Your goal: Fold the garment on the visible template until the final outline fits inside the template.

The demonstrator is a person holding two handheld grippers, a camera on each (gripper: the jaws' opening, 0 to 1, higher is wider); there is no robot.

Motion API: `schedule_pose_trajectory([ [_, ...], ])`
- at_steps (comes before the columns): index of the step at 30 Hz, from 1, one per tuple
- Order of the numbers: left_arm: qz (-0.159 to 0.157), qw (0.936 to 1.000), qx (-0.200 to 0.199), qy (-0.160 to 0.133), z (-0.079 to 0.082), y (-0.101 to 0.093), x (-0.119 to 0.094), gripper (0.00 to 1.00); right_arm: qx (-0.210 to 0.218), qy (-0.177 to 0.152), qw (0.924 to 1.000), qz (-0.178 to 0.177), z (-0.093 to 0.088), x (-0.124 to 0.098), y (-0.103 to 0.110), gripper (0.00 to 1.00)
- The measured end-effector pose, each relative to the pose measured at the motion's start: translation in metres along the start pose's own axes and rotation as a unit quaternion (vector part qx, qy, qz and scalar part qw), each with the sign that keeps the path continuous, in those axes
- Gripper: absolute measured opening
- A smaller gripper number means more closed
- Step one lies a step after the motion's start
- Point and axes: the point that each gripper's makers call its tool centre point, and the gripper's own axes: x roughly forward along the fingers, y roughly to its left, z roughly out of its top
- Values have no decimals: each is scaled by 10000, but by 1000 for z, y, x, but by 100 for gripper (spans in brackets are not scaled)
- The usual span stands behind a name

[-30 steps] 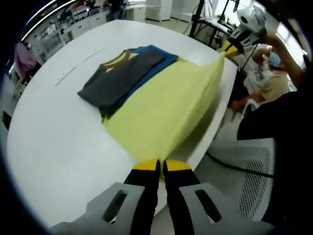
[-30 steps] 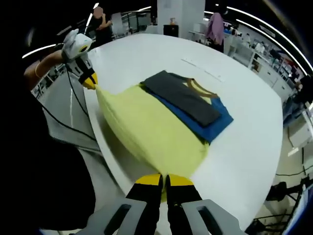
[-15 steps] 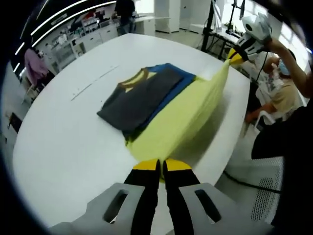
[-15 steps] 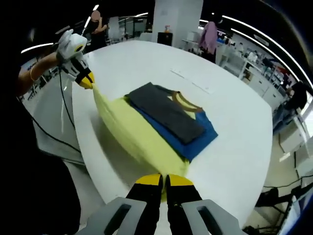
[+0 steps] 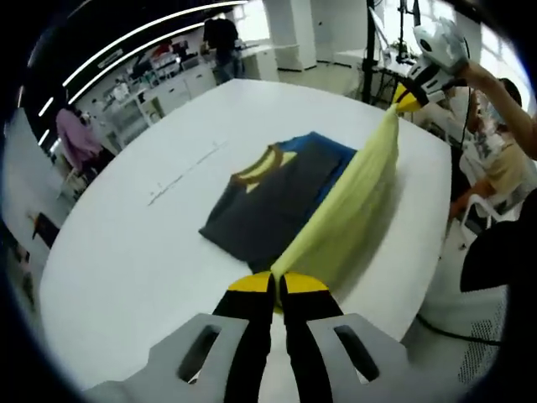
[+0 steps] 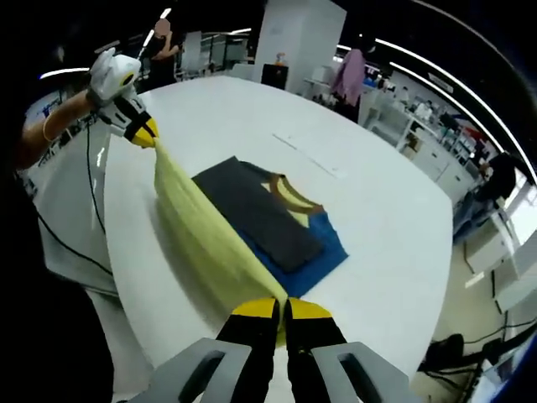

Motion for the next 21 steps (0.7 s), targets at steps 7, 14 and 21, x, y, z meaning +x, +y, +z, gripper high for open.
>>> schedule_pose_trajectory([
  [7,376,9984,196,-385,24,20,4,0,-21,-168,9995,-257,13,4,-19,0],
  [14,703,9952,178,-663,43,38,8,0,-77,-303,9980,-548,26,9,-35,0],
  [21,856,9925,118,-869,60,51,16,0,-86,-445,9956,-819,36,13,-55,0],
])
